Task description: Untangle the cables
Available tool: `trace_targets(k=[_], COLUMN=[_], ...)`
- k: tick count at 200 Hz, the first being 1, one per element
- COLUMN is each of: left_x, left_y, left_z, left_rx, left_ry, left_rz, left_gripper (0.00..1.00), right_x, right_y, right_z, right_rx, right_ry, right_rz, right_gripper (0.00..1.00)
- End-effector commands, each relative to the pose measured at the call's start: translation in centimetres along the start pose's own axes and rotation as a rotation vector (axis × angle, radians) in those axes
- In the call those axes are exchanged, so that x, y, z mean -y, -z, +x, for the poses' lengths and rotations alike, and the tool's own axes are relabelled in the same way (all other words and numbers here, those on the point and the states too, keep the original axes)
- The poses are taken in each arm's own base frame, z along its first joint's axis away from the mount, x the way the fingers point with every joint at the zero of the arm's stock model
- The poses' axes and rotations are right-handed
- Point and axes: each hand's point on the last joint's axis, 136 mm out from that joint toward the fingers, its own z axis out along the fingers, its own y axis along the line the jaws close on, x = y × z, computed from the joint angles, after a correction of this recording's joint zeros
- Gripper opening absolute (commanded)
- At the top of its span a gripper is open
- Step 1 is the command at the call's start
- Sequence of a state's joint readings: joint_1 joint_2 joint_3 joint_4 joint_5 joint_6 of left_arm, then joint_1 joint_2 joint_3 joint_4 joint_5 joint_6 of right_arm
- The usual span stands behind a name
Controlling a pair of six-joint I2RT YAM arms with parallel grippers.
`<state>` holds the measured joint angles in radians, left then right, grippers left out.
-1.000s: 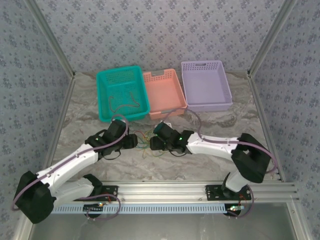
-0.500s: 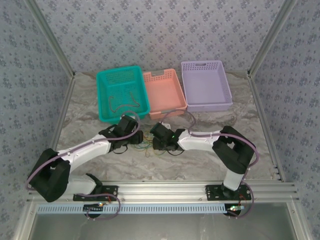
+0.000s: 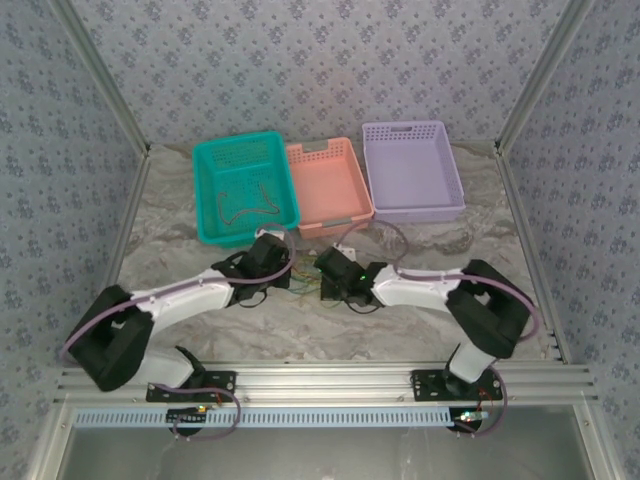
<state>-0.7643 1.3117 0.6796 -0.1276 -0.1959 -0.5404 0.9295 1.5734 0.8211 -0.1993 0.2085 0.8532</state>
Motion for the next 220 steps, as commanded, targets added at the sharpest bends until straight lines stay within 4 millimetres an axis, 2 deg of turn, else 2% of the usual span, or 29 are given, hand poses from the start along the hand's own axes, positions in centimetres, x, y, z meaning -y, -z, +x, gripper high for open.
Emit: trace_targets(k=[1, 19, 39, 70, 96, 118, 131, 152, 167, 184, 200, 220], left_x=[1.3, 1.2, 1.3, 2.3, 3.6, 3.9, 4.1, 4.5, 4.7, 4.7, 4.9, 5.2], left_y=[4.8, 7.9, 10.2, 11.4, 12.2, 13.7, 14.6, 15.3, 15.4, 15.1, 14.9, 14.8], left_z=[-4.6, -6.5, -8.1, -9.1, -9.6, -10.3, -10.8, -11.2, -11.3, -11.4, -11.4, -11.6], left_rx=[0.175, 0.247, 0.29, 0.301, 0.305, 0.338, 0.349, 0.355, 0.358, 0.358, 0.358, 0.362], left_ry=[0.06, 0.088, 0.12, 0.154, 0.192, 0.216, 0.224, 0.237, 0.25, 0.271, 0.289, 0.306], left_rz=[0.065, 0.093, 0.131, 0.207, 0.283, 0.321, 0.345, 0.37, 0.378, 0.384, 0.396, 0.419], left_gripper=[0.0, 0.0, 0.0, 0.0, 0.0, 0.0, 0.0, 0.0, 0.0, 0.0, 0.0, 0.0], right_x=[5.7, 9.2, 11.9, 13.7, 15.4, 16.6, 16.2, 14.7, 13.2, 11.4, 8.9, 4.8], right_y=[2.9, 4.9, 6.8, 9.4, 9.7, 8.6, 7.8, 8.6, 10.8, 14.4, 17.3, 19.2], right_z=[-1.0, -1.5, -2.2, -3.6, -3.5, -3.6, -3.9, -4.7, -5.8, -6.8, -7.1, -7.3], right_rx=[0.066, 0.086, 0.119, 0.17, 0.149, 0.119, 0.093, 0.106, 0.18, 0.288, 0.378, 0.471], right_ry=[-0.046, -0.119, -0.198, -0.258, -0.292, -0.334, -0.328, -0.267, -0.219, -0.193, -0.197, -0.223], right_rz=[0.144, 0.167, 0.147, 0.125, 0.169, 0.152, 0.111, 0.085, 0.07, 0.049, -0.03, -0.196], right_gripper=[0.0, 0.0, 0.0, 0.0, 0.0, 0.0, 0.01, 0.25, 0.41, 0.53, 0.6, 0.68])
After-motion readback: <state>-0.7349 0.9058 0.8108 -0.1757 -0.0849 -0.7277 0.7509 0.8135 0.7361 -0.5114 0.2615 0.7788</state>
